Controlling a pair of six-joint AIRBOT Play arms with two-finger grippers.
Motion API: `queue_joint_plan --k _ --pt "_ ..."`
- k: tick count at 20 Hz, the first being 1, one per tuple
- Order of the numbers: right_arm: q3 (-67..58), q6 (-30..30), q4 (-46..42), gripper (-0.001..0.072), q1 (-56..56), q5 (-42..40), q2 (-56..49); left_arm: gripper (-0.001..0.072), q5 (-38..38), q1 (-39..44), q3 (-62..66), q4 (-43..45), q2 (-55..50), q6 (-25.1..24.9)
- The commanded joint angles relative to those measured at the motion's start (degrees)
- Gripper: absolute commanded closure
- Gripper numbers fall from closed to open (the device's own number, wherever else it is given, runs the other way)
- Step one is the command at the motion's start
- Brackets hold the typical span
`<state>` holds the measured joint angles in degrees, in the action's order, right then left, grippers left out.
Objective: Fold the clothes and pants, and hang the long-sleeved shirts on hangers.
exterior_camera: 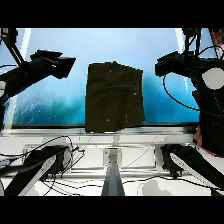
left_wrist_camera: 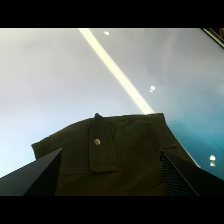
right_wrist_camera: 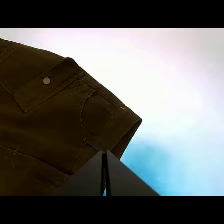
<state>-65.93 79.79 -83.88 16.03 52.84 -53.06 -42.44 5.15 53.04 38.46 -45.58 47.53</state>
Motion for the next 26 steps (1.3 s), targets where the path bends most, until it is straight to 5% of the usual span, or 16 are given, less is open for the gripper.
queue_joint_plan --k 1,20,23,26 --pt "-0.02 0.02 0.02 0.0667 0.04 0.02 -0.04 0.0018 0.00 0.00 0.04 0.02 0.07 0.00" --pt "-0.02 -0.09 1.70 0.0668 0.02 -3.02 0.13 0.0017 -0.04 0.11 0.04 -3.41 0.11 2.16" --pt "0.00 -1.31 -11.34 0.0668 -0.39 6.60 -1.46 0.0018 -1.25 -0.94 0.04 -0.87 0.31 2.43" --pt "1.60 -8.81 -10.47 0.0669 -6.64 23.43 -5.88 0.0054 -7.48 -3.54 0.04 6.78 0.66 7.63"
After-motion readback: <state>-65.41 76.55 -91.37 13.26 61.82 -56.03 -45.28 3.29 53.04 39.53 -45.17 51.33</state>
